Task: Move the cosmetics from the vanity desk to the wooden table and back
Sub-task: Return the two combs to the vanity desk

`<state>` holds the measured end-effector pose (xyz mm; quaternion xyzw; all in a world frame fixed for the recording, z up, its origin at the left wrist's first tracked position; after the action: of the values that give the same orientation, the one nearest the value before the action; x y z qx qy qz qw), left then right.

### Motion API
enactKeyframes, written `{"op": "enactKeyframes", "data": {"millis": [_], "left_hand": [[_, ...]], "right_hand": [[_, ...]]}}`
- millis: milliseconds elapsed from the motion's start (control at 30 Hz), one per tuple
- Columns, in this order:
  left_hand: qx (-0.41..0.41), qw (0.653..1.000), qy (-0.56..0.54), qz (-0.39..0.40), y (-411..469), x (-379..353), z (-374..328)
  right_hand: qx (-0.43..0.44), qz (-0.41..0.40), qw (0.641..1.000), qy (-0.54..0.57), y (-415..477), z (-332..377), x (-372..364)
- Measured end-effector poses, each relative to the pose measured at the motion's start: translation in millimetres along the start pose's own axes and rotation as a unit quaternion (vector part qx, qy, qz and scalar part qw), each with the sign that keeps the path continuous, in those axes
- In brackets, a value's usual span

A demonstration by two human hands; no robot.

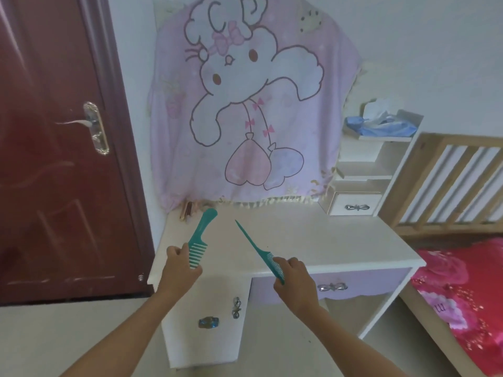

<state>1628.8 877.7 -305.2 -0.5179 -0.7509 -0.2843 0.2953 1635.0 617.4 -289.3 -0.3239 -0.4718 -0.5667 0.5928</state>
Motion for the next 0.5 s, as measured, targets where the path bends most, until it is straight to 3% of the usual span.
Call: {"op": "enactKeyframes", "data": {"millis": [200,333,500], "left_hand": [[0.001,0.999,-0.012,0.045,113,-43,-18],[0.011,0.996,0.001,0.088,155,-88,-14],[0.035,0.993,0.031,0.106,186,-134,-3]], "right_hand": [[-0.003,-0.044,0.999,-0.009,94,-14,0],[-0.042,-0.027,0.999,-0.019,128,-27,-22],[-0.018,0.040,0.997,-0.058,159,-47,-75]]}}
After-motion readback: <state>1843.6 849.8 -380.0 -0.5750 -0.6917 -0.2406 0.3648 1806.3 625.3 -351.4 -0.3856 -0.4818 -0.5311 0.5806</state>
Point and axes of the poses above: each hand's wrist, its own y-axis towards the middle knuckle, its own x-axis out of the back of the hand, z = x × y, the point moved 8 cm from there along y, towards the middle knuckle, and after that the axes turned 1 degree about -x, right-handed, at the moved point
